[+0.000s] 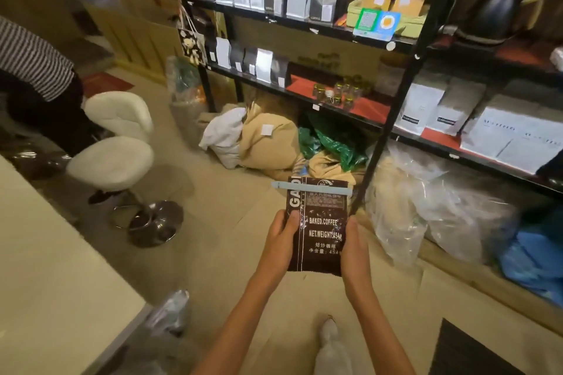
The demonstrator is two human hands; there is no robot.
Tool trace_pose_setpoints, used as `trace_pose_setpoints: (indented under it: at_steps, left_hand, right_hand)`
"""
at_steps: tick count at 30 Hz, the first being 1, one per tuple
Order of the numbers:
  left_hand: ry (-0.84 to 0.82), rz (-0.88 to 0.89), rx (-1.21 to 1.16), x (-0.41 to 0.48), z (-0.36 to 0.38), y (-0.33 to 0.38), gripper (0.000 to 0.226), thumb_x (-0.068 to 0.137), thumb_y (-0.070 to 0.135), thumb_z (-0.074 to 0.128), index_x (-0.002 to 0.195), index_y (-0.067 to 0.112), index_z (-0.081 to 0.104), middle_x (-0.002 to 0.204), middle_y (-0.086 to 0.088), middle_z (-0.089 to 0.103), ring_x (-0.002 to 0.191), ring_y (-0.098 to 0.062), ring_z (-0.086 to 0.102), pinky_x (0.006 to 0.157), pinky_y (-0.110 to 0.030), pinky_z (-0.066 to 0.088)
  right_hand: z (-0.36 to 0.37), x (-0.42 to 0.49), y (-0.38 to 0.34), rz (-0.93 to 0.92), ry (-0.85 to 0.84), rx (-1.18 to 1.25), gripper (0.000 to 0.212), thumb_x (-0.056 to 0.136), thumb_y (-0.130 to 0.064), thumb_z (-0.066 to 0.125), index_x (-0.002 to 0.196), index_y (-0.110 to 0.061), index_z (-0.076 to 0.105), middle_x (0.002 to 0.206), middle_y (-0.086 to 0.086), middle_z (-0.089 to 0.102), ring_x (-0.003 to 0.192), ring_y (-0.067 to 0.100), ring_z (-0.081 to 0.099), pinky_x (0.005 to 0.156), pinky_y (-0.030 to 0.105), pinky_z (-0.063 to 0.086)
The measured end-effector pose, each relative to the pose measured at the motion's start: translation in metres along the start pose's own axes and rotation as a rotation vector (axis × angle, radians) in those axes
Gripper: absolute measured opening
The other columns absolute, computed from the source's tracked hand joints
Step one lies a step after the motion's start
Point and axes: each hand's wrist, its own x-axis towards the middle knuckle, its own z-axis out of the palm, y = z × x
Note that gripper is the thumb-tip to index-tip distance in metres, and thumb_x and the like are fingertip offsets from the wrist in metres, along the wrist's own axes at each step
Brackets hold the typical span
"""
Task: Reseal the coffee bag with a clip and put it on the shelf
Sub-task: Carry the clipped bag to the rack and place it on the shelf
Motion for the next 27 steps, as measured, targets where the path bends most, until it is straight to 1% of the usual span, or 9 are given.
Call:
trace_pose_setpoints:
  at_steps: [4, 9, 12, 16, 19, 21, 23, 25, 27]
  left_hand:
    - [0.078, -0.007, -0.044, 0.078, 0.025, 0.015, 0.021, 0.104, 0.034, 0.048, 0.11, 0.023, 0.064, 0.098, 0.005, 0.078, 0.087, -0.011, 0.076, 0.066, -0.021, 0.057]
    - [0.119, -0.002, -0.034, 0.174, 0.047, 0.044, 0.025, 0.104, 0.036, 0.047, 0.116, 0.023, 0.064, 0.107, 0.0, 0.077, 0.094, -0.016, 0.075, 0.075, -0.03, 0.056]
    - [0.162, 0.022, -0.029, 0.22, 0.044, 0.059, 0.027, 0.105, 0.034, 0.044, 0.12, 0.019, 0.061, 0.11, -0.002, 0.074, 0.095, -0.015, 0.073, 0.078, -0.028, 0.055]
    - [0.18, 0.051, -0.018, 0.276, 0.022, 0.075, 0.021, 0.105, 0.034, 0.044, 0.112, 0.027, 0.063, 0.104, 0.001, 0.077, 0.093, -0.013, 0.074, 0.073, -0.022, 0.057]
    - [0.218, 0.042, 0.0, 0.322, 0.002, 0.081, 0.02, 0.106, 0.031, 0.045, 0.107, 0.028, 0.064, 0.1, 0.0, 0.078, 0.087, -0.011, 0.074, 0.069, -0.02, 0.058]
    - [0.238, 0.038, 0.022, 0.359, -0.015, 0.085, 0.02, 0.105, 0.028, 0.046, 0.105, 0.027, 0.065, 0.095, -0.001, 0.078, 0.082, -0.011, 0.074, 0.064, -0.019, 0.057]
    - [0.234, 0.051, 0.023, 0.395, -0.036, 0.094, 0.019, 0.105, 0.025, 0.046, 0.108, 0.027, 0.066, 0.096, 0.0, 0.078, 0.082, -0.01, 0.074, 0.065, -0.02, 0.057]
    - [0.186, 0.061, 0.033, 0.439, -0.062, 0.107, 0.019, 0.105, 0.026, 0.048, 0.113, 0.025, 0.064, 0.103, -0.003, 0.077, 0.089, -0.014, 0.074, 0.072, -0.025, 0.058]
    - [0.13, 0.064, 0.044, 0.479, -0.083, 0.124, 0.02, 0.103, 0.032, 0.051, 0.116, 0.025, 0.064, 0.107, -0.003, 0.076, 0.093, -0.016, 0.074, 0.074, -0.026, 0.058]
  right_hand:
    - [0.001, 0.083, -0.027, -0.008, -0.107, -0.054, 0.049, 0.104, -0.052, 0.028, 0.088, -0.038, 0.072, 0.076, -0.029, 0.076, 0.072, -0.01, 0.071, 0.066, 0.022, 0.049]
    - [-0.003, 0.184, -0.077, -0.103, -0.301, -0.223, 0.03, 0.092, -0.069, 0.035, 0.099, -0.068, 0.064, 0.098, -0.035, 0.073, 0.091, -0.015, 0.067, 0.068, 0.004, 0.05]
    - [0.008, 0.25, -0.105, -0.242, -0.267, -0.333, 0.035, 0.098, -0.055, 0.045, 0.13, -0.047, 0.056, 0.119, -0.019, 0.067, 0.108, 0.005, 0.064, 0.086, 0.028, 0.056]
    - [0.049, 0.334, -0.151, -0.317, -0.396, -0.481, 0.043, 0.095, -0.046, 0.058, 0.137, -0.041, 0.052, 0.119, -0.018, 0.062, 0.103, -0.004, 0.059, 0.069, 0.012, 0.051]
    - [0.097, 0.383, -0.176, -0.317, -0.623, -0.687, 0.062, 0.088, -0.057, 0.06, 0.145, -0.035, 0.048, 0.133, -0.007, 0.059, 0.111, 0.012, 0.064, 0.088, 0.038, 0.059]
    - [0.132, 0.415, -0.193, -0.328, -0.714, -0.793, 0.061, 0.084, -0.062, 0.061, 0.139, -0.039, 0.053, 0.126, -0.01, 0.061, 0.109, 0.015, 0.066, 0.091, 0.044, 0.058]
    - [0.161, 0.445, -0.208, -0.328, -0.763, -0.809, 0.032, 0.085, -0.055, 0.066, 0.116, -0.046, 0.064, 0.111, -0.014, 0.07, 0.098, 0.012, 0.07, 0.087, 0.045, 0.059]
    - [0.192, 0.478, -0.222, -0.34, -0.78, -0.794, 0.015, 0.089, -0.043, 0.068, 0.104, -0.039, 0.069, 0.1, -0.01, 0.075, 0.09, 0.011, 0.072, 0.085, 0.045, 0.059]
    - [0.217, 0.506, -0.236, -0.337, -0.763, -0.792, 0.017, 0.091, -0.038, 0.068, 0.103, -0.027, 0.073, 0.096, -0.005, 0.077, 0.086, 0.011, 0.073, 0.085, 0.043, 0.059]
